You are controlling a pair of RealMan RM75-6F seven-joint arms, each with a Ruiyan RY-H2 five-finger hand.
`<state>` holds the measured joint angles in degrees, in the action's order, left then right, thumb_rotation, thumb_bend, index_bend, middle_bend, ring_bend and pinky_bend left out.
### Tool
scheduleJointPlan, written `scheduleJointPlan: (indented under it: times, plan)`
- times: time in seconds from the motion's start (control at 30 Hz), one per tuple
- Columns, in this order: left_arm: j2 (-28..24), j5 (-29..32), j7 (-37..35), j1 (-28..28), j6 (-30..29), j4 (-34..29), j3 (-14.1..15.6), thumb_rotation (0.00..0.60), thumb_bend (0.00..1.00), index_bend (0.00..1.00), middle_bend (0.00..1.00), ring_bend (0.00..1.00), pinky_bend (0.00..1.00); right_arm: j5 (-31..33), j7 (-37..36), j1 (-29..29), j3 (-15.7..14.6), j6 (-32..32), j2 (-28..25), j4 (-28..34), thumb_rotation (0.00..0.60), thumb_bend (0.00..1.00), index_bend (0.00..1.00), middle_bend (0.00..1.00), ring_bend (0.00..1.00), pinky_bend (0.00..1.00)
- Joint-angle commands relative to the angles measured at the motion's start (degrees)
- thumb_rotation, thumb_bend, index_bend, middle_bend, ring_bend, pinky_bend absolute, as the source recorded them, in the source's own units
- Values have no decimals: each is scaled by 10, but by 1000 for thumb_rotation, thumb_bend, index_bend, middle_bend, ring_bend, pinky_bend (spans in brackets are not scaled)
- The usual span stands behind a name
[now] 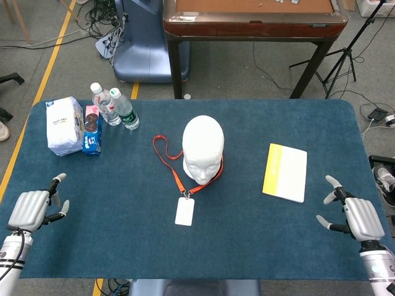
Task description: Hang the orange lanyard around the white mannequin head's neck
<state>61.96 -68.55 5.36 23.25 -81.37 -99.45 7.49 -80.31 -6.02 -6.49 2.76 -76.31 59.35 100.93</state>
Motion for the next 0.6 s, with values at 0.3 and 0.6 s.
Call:
scheduleJointPlan:
  times: [0.3,0.6]
  plan:
    - [42,-63,51,-102,-114,6,-2,343,375,132,458,406,664,-34,-26,18,-7,-33,-20,-2,600,195,88,417,318,420]
    - [36,-106,79,-145,-144,-28,-3,362,375,141,456,404,638,-68,-30,25,-9,-64,-8,-17,600,151,88,417,318,416]
